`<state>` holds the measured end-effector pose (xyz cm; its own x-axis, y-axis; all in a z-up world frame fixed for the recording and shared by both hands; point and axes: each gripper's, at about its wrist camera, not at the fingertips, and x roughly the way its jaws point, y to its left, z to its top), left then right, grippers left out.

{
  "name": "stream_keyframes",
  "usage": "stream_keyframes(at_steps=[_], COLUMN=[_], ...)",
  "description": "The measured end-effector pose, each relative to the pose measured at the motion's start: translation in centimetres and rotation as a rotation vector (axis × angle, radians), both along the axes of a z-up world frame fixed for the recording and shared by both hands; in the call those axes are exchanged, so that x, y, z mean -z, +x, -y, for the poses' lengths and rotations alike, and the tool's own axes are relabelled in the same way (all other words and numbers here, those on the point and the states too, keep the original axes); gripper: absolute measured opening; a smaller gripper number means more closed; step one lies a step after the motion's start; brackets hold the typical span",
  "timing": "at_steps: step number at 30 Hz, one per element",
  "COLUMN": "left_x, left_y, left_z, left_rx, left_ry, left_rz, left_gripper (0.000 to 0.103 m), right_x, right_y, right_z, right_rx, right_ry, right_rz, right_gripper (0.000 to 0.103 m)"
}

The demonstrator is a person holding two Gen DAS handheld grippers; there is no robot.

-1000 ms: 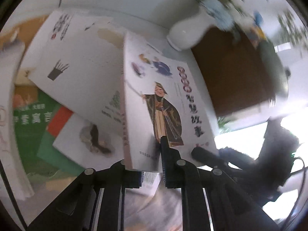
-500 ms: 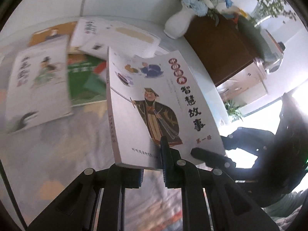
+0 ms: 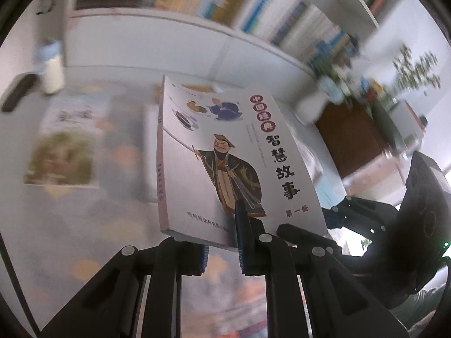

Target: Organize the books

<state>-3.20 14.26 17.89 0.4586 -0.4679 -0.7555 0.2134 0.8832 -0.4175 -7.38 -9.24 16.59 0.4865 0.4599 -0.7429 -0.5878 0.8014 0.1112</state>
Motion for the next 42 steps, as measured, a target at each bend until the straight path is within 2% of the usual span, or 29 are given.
stream_keyframes(at_steps=[3, 7, 12, 16, 21, 26, 28, 35, 38, 42], left_x=[0.3, 1.4, 4.3, 6.6, 9.6, 11.6, 12.5, 15.1, 14.9, 14.3], left_y=[1.1, 3.3, 6.8, 9.1, 11.5, 12.1, 11.9, 9.9, 8.9, 7.7], left_z=[-4.4, -9.4, -14.8, -17.3, -19.2, -20.0, -20.3, -22.5, -23.4, -24.2], left_rx=[-0.041, -0.084, -0.115, -0.133, -0.162, -0.181, -0.192, -0.233, -0.254, -0.274], left_ry=[0.003, 0.000, -0.004, -0.022, -0.079, -0.118, -0.109, -0.048, -0.040, -0.020], left_rz=[0.012, 0.011, -0.025, -0.057, -0.095, -0.113, -0.140, -0.238, -0.245, -0.243], left_gripper=[0.012, 0.012, 0.012, 0.013, 0.013, 0.016, 0.025, 0.026, 0.026, 0.026], right_x=[-0.8, -0.4, 1.5, 3.3, 5.4, 7.0, 7.7, 11.5, 12.7, 13.0], right_y=[1.5, 4.3, 7.8, 11.0, 14.4, 16.2, 16.7, 17.9, 18.3, 18.8], right_z=[-5.5, -12.4, -18.8, -23.1, -25.4, -26.2, -26.0, -25.7, -25.8, -25.0], right_rx=[-0.048, -0.086, -0.091, -0.091, -0.078, -0.060, -0.055, 0.007, 0.028, 0.054], right_ry=[-0.002, -0.002, 0.002, -0.024, -0.021, -0.023, -0.003, 0.026, 0.016, 0.059], right_rz=[0.012, 0.004, -0.043, -0.086, -0.154, -0.200, -0.239, -0.363, -0.393, -0.435], right_gripper=[0.024, 0.024, 0.025, 0.025, 0.025, 0.026, 0.027, 0.027, 0.028, 0.030])
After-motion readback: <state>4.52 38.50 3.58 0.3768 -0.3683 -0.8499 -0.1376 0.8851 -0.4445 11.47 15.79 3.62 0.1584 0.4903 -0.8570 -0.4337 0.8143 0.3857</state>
